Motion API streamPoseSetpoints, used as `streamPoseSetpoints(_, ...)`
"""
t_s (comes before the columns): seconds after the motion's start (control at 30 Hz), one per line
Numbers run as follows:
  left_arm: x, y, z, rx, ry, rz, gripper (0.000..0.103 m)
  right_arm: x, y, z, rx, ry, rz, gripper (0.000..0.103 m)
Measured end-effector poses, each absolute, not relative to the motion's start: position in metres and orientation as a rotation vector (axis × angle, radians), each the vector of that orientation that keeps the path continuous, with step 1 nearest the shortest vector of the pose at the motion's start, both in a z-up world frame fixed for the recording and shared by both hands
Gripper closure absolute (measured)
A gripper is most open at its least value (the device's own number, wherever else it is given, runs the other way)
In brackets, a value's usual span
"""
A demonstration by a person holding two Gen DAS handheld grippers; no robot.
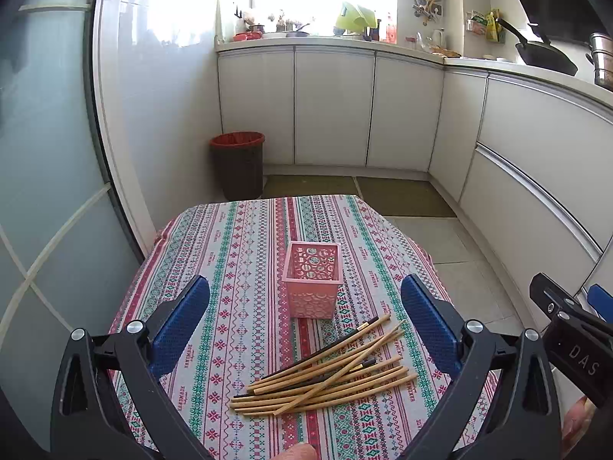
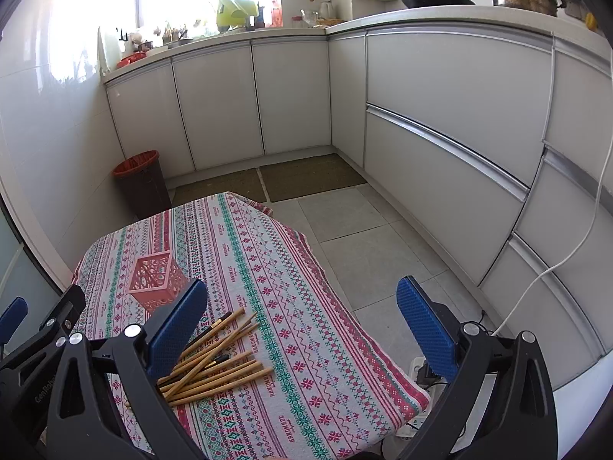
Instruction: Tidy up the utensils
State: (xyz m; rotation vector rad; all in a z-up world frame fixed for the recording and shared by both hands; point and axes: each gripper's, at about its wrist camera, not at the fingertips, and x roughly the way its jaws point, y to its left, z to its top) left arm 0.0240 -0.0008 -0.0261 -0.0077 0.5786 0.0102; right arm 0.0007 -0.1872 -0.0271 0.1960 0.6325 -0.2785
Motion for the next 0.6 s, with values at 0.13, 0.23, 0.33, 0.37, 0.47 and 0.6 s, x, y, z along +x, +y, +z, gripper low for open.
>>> streamPoseSetpoints(0.13,0.024,-0.0009,-0.0264,-0.006,0.58,0.011,0.007,0.0007,-0.1868,-0.0269,0.194,0.634,-0.278,0.007)
streamPoseSetpoints(0.23,0.0245,-0.0011,-0.0262,-0.002,0.58,0.012,0.007,0.0011,-0.1868,-0.0268,0.195,0.634,-0.278,0.007)
streamPoseSetpoints(0.33,0.0249,-0.0015,-0.0274,-0.003,0.585,0.014,0.007,0.0009,-0.1864,-0.0267,0.191,0.633,-0.279,0.007)
streamPoseSetpoints(0.37,0.0248,-0.0014,-0.0276,-0.004,0.585,0.015,0.007,0.0008,-0.1863,-0.0267,0.19,0.633,-0.279,0.007)
streamPoseSetpoints(0.47,0.0244,-0.0021,-0.0272,-0.003,0.585,0.016,0.007,0.0008,-0.1859,-0.0268,0.191,0.634,-0.279,0.007)
streamPoseSetpoints(0.6,0.0243,-0.0015,-0.0274,-0.003,0.586,0.016,0.007,0.0002,-0.1853,-0.0269,0.188,0.634,-0.278,0.007)
